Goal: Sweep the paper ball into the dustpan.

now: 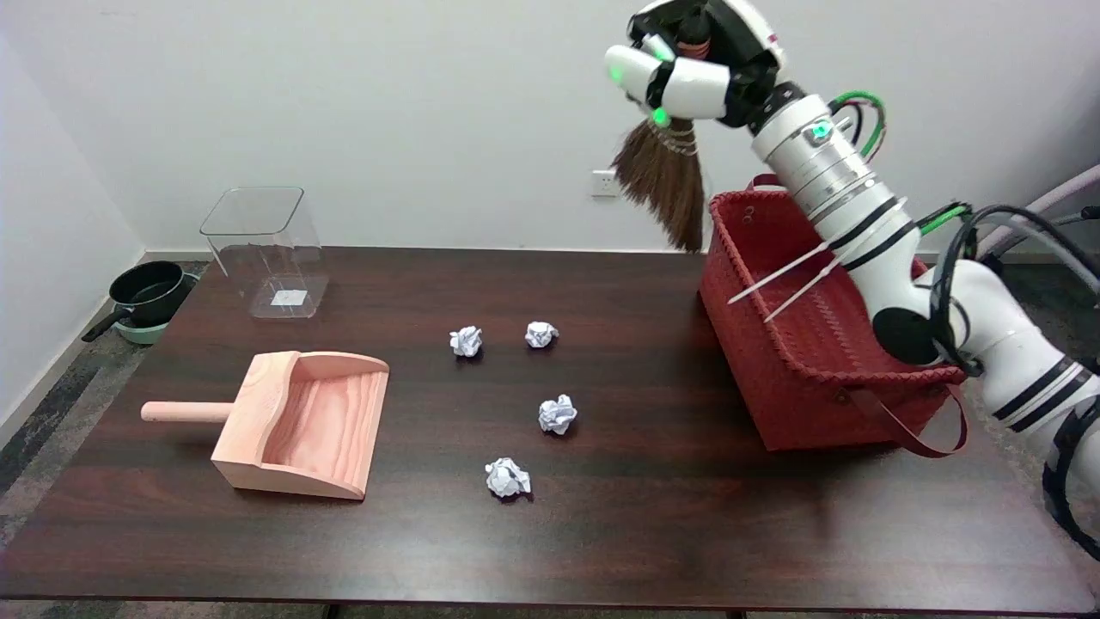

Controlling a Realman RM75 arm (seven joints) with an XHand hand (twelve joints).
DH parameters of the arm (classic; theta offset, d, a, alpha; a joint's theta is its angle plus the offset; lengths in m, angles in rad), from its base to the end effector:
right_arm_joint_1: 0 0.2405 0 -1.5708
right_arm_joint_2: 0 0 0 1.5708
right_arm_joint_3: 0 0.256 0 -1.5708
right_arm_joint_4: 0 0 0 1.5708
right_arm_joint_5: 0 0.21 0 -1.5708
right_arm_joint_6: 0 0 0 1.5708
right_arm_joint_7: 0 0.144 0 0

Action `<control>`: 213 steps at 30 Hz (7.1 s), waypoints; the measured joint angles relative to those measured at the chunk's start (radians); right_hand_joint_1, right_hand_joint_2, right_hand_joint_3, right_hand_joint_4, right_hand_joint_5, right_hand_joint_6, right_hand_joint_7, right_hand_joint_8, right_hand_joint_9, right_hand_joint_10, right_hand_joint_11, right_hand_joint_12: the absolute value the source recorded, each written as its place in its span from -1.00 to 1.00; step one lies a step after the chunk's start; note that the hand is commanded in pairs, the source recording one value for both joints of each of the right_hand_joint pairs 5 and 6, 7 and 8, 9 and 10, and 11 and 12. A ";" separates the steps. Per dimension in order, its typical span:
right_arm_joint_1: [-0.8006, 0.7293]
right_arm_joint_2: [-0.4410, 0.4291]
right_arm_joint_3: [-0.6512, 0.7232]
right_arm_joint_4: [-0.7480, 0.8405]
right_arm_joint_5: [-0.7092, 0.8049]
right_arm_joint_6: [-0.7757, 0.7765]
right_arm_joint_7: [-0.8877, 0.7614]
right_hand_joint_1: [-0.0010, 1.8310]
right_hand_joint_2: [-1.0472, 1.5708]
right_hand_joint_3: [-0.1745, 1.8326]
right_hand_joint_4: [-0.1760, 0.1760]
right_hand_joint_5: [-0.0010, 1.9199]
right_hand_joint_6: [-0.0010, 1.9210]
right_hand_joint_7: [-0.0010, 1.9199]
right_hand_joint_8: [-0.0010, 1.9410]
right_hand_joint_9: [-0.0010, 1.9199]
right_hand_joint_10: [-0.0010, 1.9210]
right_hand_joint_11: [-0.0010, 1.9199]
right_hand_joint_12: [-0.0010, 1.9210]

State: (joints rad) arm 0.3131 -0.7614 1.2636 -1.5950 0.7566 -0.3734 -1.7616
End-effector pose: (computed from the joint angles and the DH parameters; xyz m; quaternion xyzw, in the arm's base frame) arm -0.0812 -0.3815 0.3443 0.7065 -0.3451 0.4998 0.3633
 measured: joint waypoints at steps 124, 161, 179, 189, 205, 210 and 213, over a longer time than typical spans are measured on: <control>0.246 -0.496 -0.460 0.470 -0.076 0.118 0.090 0.29 0.87 -0.27 0.00 1.00 1.00 1.00 0.98 0.94 0.94 0.83 0.83; 0.133 -0.416 -0.275 0.220 -0.039 0.210 0.008 0.24 0.96 -0.28 0.00 1.00 1.00 1.00 0.98 0.96 0.96 0.86 0.86; -0.140 -0.397 0.000 0.036 -0.036 0.266 -0.242 0.23 0.99 -0.30 0.00 1.00 1.00 1.00 0.98 0.96 0.96 0.86 0.86; -0.245 -0.425 0.072 -0.029 -0.020 0.266 -0.323 0.23 1.00 -0.32 0.00 1.00 1.00 1.00 0.98 0.97 0.97 0.86 0.86; -0.333 -0.483 0.080 -0.070 0.053 0.178 -0.459 0.24 1.00 -0.33 0.00 1.00 1.00 1.00 0.98 0.98 0.98 0.88 0.88; -0.352 -0.509 0.052 -0.052 0.089 0.090 -0.494 0.25 1.00 -0.33 0.00 1.00 1.00 1.00 0.98 0.99 0.98 0.89 0.89; -0.361 -0.528 0.036 -0.030 0.104 0.033 -0.511 0.25 1.00 -0.33 0.00 1.00 1.00 1.00 0.98 0.99 0.99 0.90 0.90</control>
State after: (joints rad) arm -0.0475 -1.2897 1.2994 -1.6254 0.8605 -0.3401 -2.2724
